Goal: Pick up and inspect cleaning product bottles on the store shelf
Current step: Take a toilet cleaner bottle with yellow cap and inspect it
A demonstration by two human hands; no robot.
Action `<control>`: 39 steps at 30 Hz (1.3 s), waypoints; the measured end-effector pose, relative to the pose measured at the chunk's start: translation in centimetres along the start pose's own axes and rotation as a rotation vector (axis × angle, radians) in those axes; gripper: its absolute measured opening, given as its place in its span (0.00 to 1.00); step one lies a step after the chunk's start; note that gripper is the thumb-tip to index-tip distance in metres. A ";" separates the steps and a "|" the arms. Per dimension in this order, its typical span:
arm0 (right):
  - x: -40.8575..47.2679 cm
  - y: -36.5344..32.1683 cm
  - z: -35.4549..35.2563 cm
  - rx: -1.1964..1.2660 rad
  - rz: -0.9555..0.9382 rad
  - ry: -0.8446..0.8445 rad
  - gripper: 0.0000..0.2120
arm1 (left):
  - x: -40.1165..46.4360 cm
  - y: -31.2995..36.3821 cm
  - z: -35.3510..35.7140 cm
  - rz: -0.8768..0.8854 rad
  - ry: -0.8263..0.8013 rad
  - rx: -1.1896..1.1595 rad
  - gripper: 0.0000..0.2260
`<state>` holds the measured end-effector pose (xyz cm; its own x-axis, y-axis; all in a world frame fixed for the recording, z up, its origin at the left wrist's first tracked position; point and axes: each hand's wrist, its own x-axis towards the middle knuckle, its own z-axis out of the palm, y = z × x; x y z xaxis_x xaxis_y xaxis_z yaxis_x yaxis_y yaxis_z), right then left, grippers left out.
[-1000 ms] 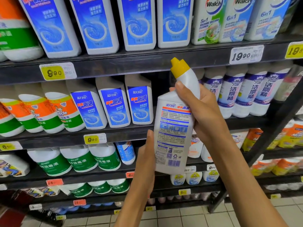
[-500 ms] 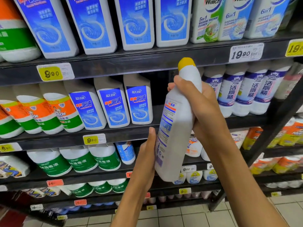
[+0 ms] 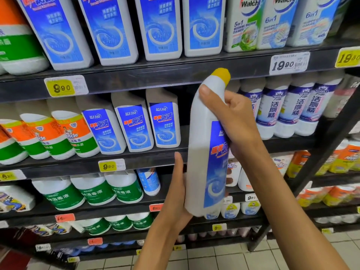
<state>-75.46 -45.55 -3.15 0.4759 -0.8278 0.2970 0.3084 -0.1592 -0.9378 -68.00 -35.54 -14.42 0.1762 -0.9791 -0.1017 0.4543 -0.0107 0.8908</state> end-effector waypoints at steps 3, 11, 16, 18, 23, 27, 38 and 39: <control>0.4 0.0 -0.4 -0.069 0.039 0.012 0.16 | -0.5 0.7 0.3 0.040 -0.003 0.020 0.29; 1.5 2.0 -1.9 0.392 0.557 -0.116 0.11 | -1.3 2.0 2.0 0.041 -0.229 -0.327 0.27; 2.1 4.7 -2.0 0.371 0.725 -0.077 0.09 | -1.7 1.9 2.2 -0.002 -0.359 -0.358 0.27; 2.2 5.6 -2.1 0.349 0.765 -0.063 0.09 | -1.9 2.0 2.3 -0.035 -0.361 -0.361 0.28; 2.4 6.7 -2.5 0.314 0.826 -0.069 0.12 | -2.3 2.1 2.3 -0.078 -0.363 -0.404 0.34; 2.9 6.6 -2.4 0.354 0.748 -0.036 0.11 | -2.5 2.7 2.4 -0.110 -0.365 -0.439 0.34; 1.5 4.7 -2.7 0.177 0.247 -0.259 0.08 | -1.1 0.2 -0.5 0.056 0.102 0.371 0.23; 1.2 4.3 -2.6 0.166 0.214 -0.270 0.08 | -1.1 0.1 -0.7 0.091 0.104 0.367 0.22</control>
<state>-75.67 -48.65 -7.32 0.7373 -0.6576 0.1550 0.2970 0.1094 -0.9486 -67.56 -34.30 -14.51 0.2975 -0.9538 -0.0420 0.0937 -0.0146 0.9955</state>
